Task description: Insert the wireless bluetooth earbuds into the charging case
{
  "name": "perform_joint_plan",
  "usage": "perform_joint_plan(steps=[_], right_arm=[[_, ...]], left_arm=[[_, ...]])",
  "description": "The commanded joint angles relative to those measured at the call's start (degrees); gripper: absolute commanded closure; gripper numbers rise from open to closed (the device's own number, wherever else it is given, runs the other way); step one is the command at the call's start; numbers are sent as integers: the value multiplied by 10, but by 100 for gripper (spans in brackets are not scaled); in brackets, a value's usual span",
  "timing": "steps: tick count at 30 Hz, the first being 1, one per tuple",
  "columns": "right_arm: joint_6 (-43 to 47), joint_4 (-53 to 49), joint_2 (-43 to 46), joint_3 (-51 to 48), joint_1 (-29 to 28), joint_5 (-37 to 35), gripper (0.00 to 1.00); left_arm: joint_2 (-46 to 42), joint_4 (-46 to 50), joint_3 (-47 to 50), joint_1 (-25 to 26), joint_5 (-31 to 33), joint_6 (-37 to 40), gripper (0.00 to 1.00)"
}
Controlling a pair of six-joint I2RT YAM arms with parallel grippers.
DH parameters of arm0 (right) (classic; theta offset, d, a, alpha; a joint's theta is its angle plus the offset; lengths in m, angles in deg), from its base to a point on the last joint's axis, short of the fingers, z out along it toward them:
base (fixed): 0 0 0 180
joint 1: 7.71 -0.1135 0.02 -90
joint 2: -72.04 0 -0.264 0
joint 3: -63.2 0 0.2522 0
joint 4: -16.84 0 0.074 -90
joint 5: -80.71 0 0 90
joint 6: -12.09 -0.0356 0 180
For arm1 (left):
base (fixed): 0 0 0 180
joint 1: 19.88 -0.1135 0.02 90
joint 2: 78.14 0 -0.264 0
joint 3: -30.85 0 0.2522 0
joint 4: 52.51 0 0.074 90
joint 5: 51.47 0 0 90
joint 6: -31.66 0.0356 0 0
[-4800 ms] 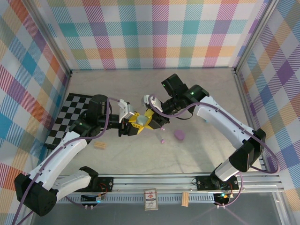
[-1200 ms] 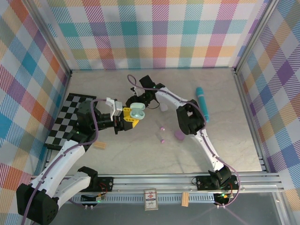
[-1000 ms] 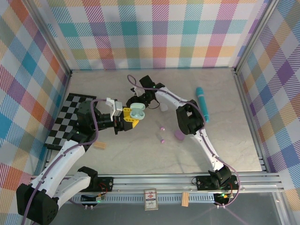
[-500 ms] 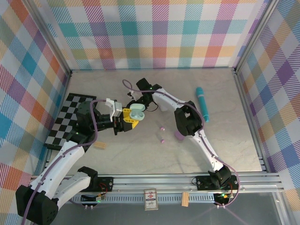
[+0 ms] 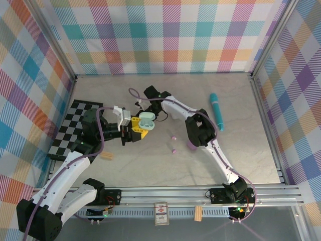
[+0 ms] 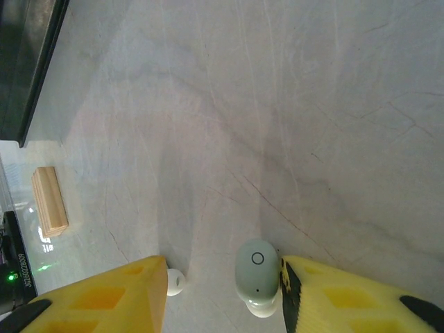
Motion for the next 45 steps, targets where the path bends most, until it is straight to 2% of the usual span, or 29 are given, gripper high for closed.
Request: perform_joint_plan(steps=[1, 7, 10, 15, 18, 23, 25, 31, 36, 45], right_arm=[[-6, -23, -14, 5, -10, -14, 54], [-23, -17, -19, 5, -10, -53, 59], [-27, -15, -20, 5, -10, -57, 65], [-35, -12, -20, 5, -10, -58, 68], [-42, -11, -16, 4, -10, -65, 74], [-50, -1, 0, -10, -10, -72, 77], [-55, 11, 12, -26, -10, -78, 81], [-66, 32, 48, -60, -10, -99, 82], [-109, 100, 129, -161, -10, -171, 81], [-267, 195, 300, -385, -10, -395, 80]], left_arm=[[-11, -2, -3, -7, -15, 12, 64], [-16, 5, -5, -7, -13, 13, 64], [-20, 11, -6, -7, -11, 16, 64], [-21, 15, -7, -7, -10, 19, 64], [-21, 17, -6, -7, -10, 20, 64], [-21, 17, -6, -7, -8, 21, 64], [-21, 16, -6, -7, -7, 22, 64], [-21, 13, -3, -6, -4, 22, 64], [-22, 1, -3, -7, 1, 17, 64], [-11, -17, -1, -6, 2, 12, 64]])
